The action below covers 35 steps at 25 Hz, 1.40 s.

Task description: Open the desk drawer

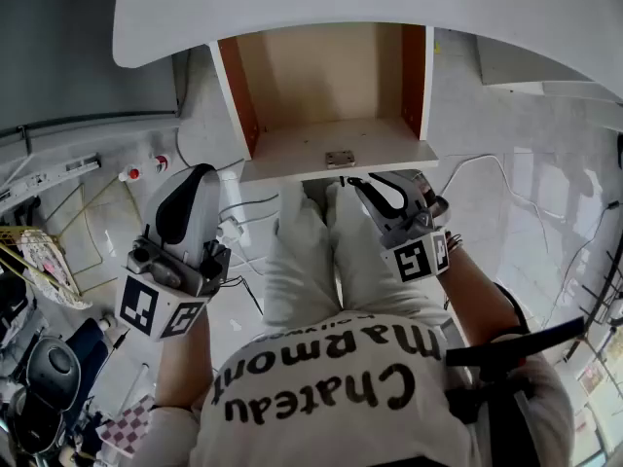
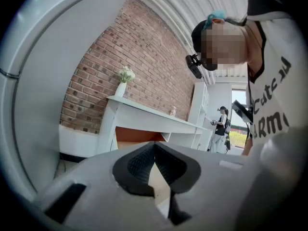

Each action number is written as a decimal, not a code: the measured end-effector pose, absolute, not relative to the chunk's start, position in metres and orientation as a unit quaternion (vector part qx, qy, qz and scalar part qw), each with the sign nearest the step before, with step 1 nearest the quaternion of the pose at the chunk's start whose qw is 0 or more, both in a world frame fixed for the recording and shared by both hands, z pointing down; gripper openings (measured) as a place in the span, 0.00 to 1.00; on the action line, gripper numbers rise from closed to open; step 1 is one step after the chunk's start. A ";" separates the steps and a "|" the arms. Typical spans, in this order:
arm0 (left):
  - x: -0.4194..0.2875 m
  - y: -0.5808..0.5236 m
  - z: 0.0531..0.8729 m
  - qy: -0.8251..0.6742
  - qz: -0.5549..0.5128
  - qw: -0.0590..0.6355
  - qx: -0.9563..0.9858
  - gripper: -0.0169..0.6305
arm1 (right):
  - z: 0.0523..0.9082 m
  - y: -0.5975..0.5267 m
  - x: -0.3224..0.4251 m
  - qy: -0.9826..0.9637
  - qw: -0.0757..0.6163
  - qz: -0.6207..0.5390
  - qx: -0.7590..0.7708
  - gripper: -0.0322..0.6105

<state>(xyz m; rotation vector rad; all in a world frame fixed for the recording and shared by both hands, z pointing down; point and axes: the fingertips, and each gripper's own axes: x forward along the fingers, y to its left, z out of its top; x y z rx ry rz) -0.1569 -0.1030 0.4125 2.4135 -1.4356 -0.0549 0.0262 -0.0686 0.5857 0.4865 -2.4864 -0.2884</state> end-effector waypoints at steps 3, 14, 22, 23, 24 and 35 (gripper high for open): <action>-0.151 -0.095 0.386 -0.507 -0.023 0.177 0.843 0.05 | 0.568 -0.057 0.039 -0.927 0.316 -0.082 0.184 0.17; -0.126 -0.071 0.277 -0.503 -0.026 0.202 0.840 0.05 | 0.467 -0.065 0.108 -0.884 0.322 0.106 0.321 0.16; -0.110 -0.078 0.185 -0.511 -0.015 0.165 0.844 0.05 | 0.384 -0.110 0.133 -0.850 0.278 0.142 0.425 0.14; -0.108 -0.078 0.174 -0.513 -0.014 0.160 0.843 0.05 | 0.374 -0.115 0.133 -0.849 0.277 0.139 0.428 0.14; -0.107 -0.076 0.163 -0.515 -0.016 0.156 0.843 0.05 | 0.363 -0.120 0.133 -0.848 0.275 0.135 0.432 0.14; -0.117 -0.080 0.061 -0.540 -0.064 0.094 0.834 0.05 | 0.265 -0.151 0.100 -0.842 0.237 0.133 0.465 0.12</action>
